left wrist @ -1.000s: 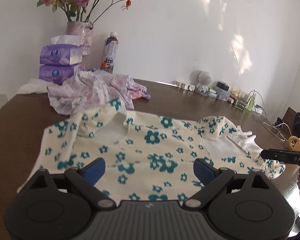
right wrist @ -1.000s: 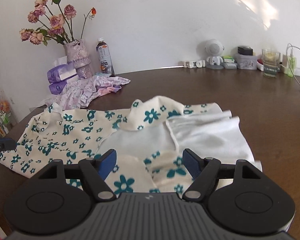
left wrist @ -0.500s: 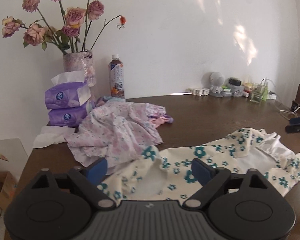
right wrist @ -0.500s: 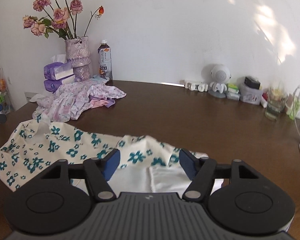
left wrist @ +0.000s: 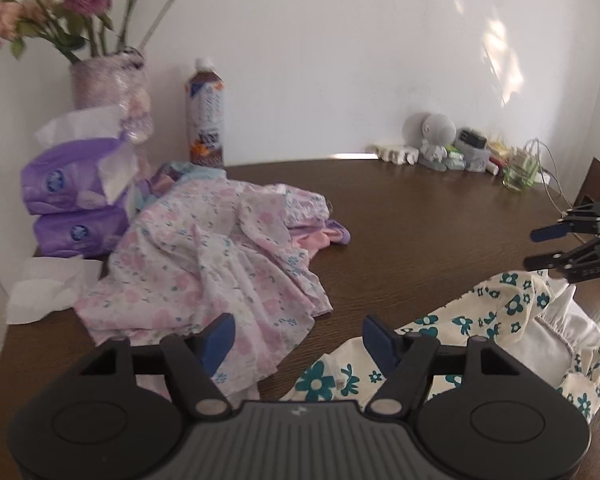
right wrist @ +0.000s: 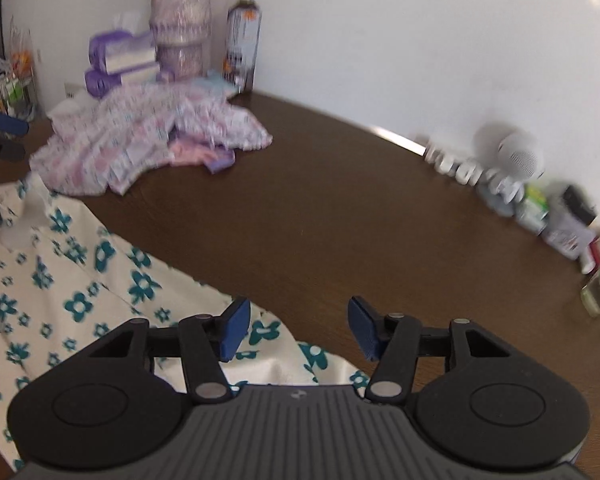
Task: Fold clothes
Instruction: 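Move both open tools to the shirt's side edge, toward each other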
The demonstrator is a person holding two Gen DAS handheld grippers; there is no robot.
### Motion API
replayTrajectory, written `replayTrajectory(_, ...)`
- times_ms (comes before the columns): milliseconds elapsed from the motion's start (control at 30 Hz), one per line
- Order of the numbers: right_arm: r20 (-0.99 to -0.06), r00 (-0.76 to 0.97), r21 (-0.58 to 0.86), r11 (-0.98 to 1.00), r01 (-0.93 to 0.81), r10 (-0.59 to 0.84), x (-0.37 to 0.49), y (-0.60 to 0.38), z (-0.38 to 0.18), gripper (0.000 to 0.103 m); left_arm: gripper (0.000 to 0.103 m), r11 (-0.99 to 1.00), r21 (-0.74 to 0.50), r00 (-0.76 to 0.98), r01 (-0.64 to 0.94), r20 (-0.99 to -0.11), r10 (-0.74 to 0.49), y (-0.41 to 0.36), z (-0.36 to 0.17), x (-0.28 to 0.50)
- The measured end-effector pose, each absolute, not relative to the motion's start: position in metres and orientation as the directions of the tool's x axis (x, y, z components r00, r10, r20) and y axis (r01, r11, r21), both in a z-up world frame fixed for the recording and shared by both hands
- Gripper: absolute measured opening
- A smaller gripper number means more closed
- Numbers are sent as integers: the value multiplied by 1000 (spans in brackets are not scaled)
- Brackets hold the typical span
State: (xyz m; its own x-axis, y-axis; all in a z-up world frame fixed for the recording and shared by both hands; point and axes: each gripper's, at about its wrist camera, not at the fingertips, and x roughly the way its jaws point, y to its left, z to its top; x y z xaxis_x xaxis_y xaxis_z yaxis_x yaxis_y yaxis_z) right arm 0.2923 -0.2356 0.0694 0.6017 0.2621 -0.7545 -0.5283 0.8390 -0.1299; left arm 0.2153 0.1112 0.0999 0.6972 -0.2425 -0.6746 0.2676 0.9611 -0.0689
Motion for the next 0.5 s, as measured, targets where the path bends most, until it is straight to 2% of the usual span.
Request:
replayTrajectory(67, -776, 569, -98, 838, -536, 273, 297, -238, 53, 46, 61, 956, -68, 671, 287, -698, -251, 107, 86, 222)
replayTrajectory(100, -783, 560, -93, 838, -538, 273, 298, -240, 46, 44, 48, 953, -68, 656, 295, -711, -254, 106, 79, 225)
replayTrajectory(133, -788, 554, -95, 836, -540, 268, 297, -242, 41, 44, 42, 951, -68, 642, 301, -724, -254, 106, 72, 227)
replayTrajectory(167, -793, 549, -97, 835, -542, 264, 297, -243, 35, 43, 31, 950, -68, 628, 304, -736, -254, 107, 66, 228)
replayTrajectory(233, -797, 544, -98, 832, -546, 264, 295, -247, 27, 42, 26, 949, -72, 604, 308, -755, -254, 109, 56, 229)
replayTrajectory(367, -794, 541, -99, 819, -566, 278, 293, -251, 33, 43, 26, 944, -96, 574, 315, -773, -270, 116, 47, 229)
replayTrajectory(433, -772, 557, -86, 818, -569, 307, 296, -255, 49, 43, 31, 940, -133, 592, 314, -746, -303, 121, 58, 227)
replayTrajectory(500, -751, 570, -73, 816, -573, 333, 300, -257, 63, 45, 42, 932, -166, 621, 323, -705, -341, 125, 75, 228)
